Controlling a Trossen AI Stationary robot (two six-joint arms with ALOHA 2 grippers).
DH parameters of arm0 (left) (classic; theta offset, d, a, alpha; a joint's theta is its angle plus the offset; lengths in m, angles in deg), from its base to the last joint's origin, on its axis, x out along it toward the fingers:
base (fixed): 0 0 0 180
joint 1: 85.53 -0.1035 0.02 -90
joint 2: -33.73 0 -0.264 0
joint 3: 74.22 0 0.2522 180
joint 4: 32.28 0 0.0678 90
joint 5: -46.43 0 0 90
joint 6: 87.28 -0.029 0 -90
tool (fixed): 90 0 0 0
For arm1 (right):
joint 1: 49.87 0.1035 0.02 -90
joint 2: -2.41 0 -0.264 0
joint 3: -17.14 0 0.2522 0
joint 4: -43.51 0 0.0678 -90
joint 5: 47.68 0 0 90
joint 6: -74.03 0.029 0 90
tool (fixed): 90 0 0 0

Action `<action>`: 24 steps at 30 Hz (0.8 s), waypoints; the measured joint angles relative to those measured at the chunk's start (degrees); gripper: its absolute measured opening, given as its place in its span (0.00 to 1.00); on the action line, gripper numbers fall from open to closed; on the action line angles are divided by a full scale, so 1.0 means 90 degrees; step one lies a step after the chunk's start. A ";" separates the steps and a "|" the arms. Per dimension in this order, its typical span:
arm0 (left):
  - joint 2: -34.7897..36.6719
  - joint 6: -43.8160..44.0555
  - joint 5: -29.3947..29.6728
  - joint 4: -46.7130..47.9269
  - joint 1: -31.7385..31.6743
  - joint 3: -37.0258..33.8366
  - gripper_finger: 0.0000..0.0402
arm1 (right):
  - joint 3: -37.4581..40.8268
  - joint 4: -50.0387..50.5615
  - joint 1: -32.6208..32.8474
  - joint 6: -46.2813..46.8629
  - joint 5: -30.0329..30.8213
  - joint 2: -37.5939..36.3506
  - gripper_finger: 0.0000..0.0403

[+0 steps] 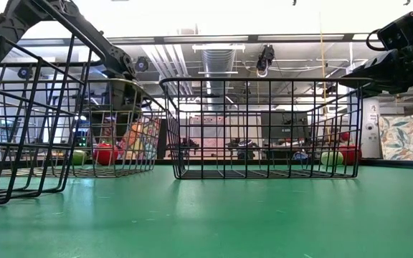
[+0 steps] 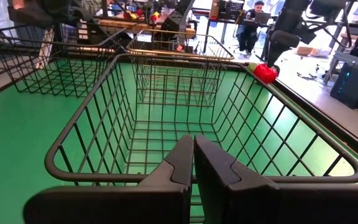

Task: Sort produce into baskets
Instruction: Put the top left tomato into the gold wire basket

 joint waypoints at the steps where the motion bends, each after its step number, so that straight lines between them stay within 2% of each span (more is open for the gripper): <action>1: 0.0000 0.0047 0.0000 -0.0005 -0.0017 0.0000 0.88 | 0.0000 0.0000 -0.0002 0.0000 0.0000 -0.0001 0.02; 8: -0.0105 0.0640 0.0002 0.0026 -0.0229 0.0287 0.87 | 0.0000 0.0000 0.0000 0.0002 0.0000 -0.0001 0.02; 12: -0.0541 0.1092 0.0011 0.0572 -0.0298 0.0935 0.86 | 0.0000 0.0000 -0.0001 0.0000 0.0000 0.0000 0.02; 18: -0.1323 0.1244 0.0002 0.1462 -0.0203 0.1883 0.85 | 0.0000 0.0000 0.0000 0.0002 0.0000 -0.0001 0.02; 24: -0.1765 0.1671 0.0165 0.1804 -0.0159 0.2163 0.85 | 0.0000 -0.0002 -0.0001 0.0002 -0.0001 -0.0001 0.02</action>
